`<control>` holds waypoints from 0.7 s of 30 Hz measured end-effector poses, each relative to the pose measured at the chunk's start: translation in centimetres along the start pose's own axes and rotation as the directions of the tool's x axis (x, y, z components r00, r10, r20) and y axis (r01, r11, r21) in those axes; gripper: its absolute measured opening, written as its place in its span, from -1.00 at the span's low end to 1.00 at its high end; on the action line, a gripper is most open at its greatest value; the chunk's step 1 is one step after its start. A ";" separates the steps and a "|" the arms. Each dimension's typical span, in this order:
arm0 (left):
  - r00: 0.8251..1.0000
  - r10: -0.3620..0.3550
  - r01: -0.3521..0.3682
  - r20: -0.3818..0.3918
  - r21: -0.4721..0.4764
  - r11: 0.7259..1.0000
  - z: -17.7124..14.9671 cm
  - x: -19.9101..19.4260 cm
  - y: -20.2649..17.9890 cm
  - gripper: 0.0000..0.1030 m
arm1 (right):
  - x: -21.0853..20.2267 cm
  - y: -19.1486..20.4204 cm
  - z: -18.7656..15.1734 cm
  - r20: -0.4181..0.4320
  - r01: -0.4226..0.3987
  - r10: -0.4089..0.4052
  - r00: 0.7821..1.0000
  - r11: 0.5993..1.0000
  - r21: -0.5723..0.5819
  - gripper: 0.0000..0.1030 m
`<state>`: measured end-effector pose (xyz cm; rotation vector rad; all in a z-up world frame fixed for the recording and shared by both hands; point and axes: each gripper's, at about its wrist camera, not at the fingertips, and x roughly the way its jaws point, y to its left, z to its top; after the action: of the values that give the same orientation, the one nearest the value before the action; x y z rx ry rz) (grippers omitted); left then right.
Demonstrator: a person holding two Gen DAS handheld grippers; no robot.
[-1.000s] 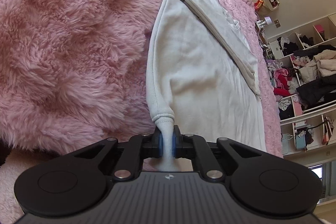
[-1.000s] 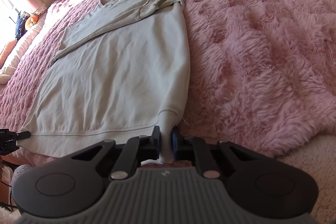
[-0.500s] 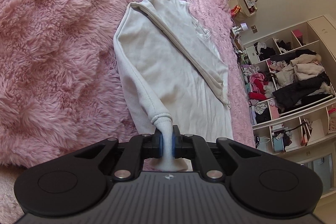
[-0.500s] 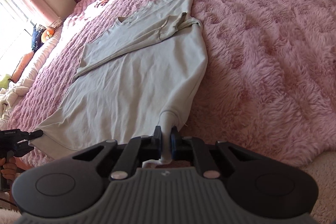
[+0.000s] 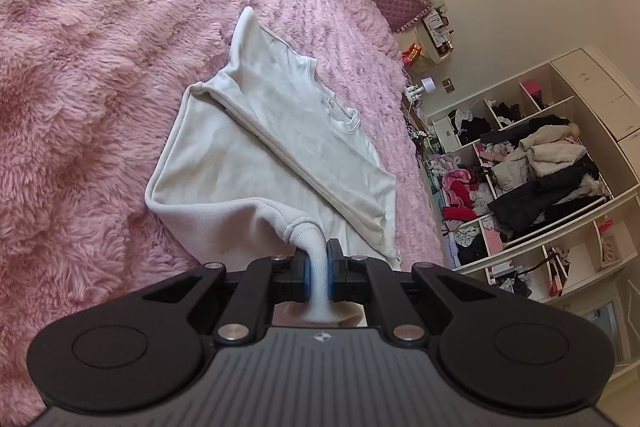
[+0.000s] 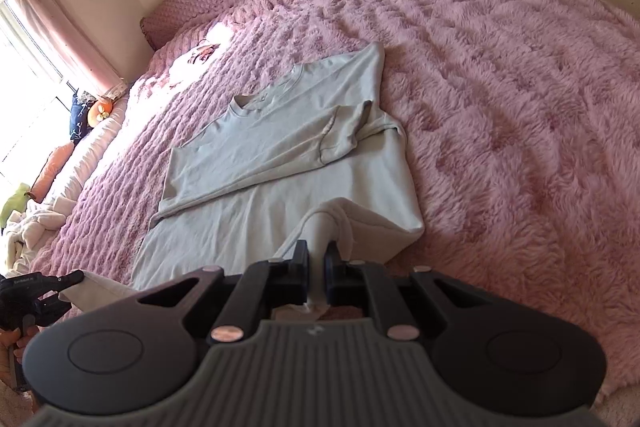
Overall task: Fold small clothes
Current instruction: 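Lift the hem with both tools and fold it toward the collar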
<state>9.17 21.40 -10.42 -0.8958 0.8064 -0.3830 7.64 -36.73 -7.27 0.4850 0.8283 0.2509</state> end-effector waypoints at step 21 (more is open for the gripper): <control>0.987 -0.098 0.098 0.127 0.005 0.995 13.0 7.6 0.7 -0.86 | 10.5 0.5 13.5 0.171 -0.058 0.044 0.984 0.995 0.079 -0.96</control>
<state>24.00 24.21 -9.71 -0.9535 0.6472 -0.4075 24.70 -36.36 -5.95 0.5981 0.6627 0.2198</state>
